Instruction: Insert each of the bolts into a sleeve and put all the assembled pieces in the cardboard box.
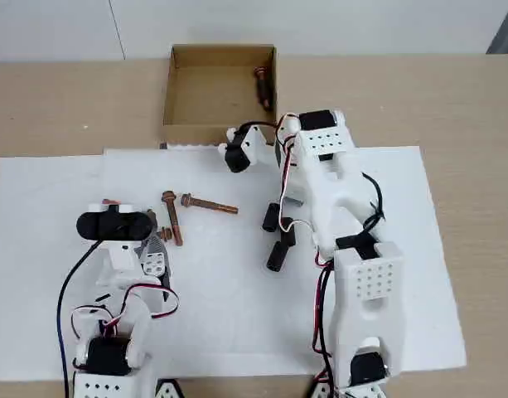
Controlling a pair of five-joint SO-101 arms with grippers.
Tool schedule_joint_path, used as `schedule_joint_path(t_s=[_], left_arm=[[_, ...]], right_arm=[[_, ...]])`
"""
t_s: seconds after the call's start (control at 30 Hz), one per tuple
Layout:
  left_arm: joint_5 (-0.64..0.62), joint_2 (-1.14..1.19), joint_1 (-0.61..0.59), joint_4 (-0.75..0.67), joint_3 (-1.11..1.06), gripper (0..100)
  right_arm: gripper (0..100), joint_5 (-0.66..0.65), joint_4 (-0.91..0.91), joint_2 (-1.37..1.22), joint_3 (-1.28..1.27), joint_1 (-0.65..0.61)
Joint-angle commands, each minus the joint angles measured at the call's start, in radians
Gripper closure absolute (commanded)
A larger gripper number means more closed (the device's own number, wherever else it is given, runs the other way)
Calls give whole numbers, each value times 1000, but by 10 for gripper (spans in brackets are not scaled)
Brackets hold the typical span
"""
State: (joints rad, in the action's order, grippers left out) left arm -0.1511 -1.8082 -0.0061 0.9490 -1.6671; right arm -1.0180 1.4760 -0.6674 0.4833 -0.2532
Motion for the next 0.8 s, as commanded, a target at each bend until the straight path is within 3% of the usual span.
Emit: schedule_joint_path(t_s=[0.0,0.13,0.27,0.5,0.77], left_arm=[[-6,-11,-5,-2,2,995],[-6,-11,-5,-2,2,995],[-6,-11,-5,-2,2,995],[-6,-11,-5,-2,2,995],[-2,-11,3,-2,2,995]], right_arm=[[895,-12,-10,-24,3,16],[997,-11,-1,-51,3,22],[989,-6,18,-36,5,24],[992,144,33,119,5,21],[992,322,179,364,5,-4]])
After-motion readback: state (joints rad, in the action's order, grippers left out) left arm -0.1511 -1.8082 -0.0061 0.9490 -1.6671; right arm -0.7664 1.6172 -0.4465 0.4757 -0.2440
